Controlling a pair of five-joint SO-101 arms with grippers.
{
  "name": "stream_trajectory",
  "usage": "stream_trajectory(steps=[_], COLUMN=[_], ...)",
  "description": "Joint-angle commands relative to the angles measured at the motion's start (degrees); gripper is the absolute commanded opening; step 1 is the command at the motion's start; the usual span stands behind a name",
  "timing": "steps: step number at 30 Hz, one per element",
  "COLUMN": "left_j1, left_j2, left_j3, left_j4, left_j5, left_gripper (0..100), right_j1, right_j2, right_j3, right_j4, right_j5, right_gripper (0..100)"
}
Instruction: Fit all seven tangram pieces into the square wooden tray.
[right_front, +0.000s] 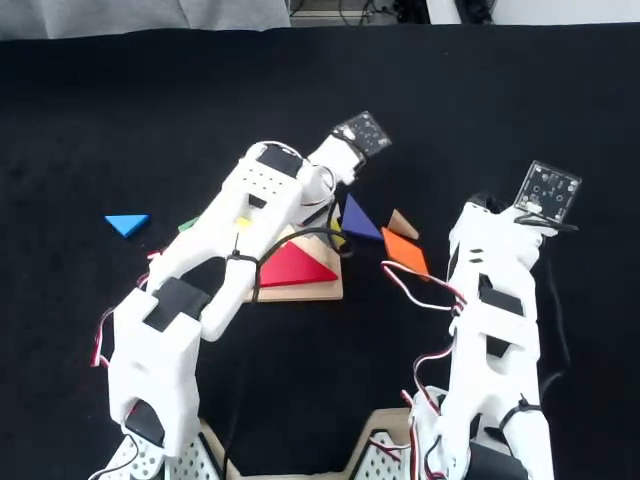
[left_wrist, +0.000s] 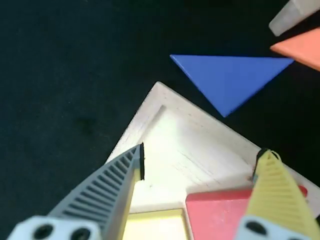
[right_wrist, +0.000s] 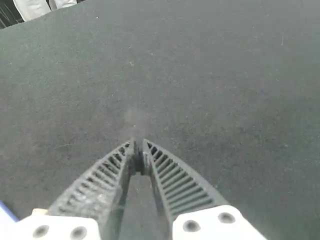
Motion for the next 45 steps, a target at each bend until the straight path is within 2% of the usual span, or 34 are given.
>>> stream_trajectory(steps=[1,5,11,17,28,37,45], left_j1=[-1.5,-2.5,-3.2,-4.1,-7.5,-12.6,-13.2], left_j2=[-0.5,0.0,-0.6,-1.7,-23.1,-21.5,-17.2], left_j3=[-0.5,-0.3,4.1,2.9,8.0,25.8,26.5], left_j4=[1.6,4.0,3.9,4.4,5.5,-19.9,-21.3], left_j5=[-2.5,-4.1,-4.5,-4.2,-2.5,0.8,-3.9], left_gripper=[35,35,35,35,35,35,35], right_j1=[-0.9,-0.9,-0.9,-0.9,-1.0,-2.5,-2.6], right_j2=[-1.8,-1.8,-1.8,-1.8,-1.8,-1.8,-1.8], right_j3=[-0.3,-0.3,-0.4,-0.4,-0.5,-0.1,0.0], right_j4=[-1.4,-1.4,-1.4,-1.4,-1.4,-1.5,-1.5], right_j5=[-0.2,-0.2,-0.2,-0.2,-0.2,-0.2,-0.2], right_gripper=[1.1,1.1,1.1,1.1,1.1,1.1,1.1])
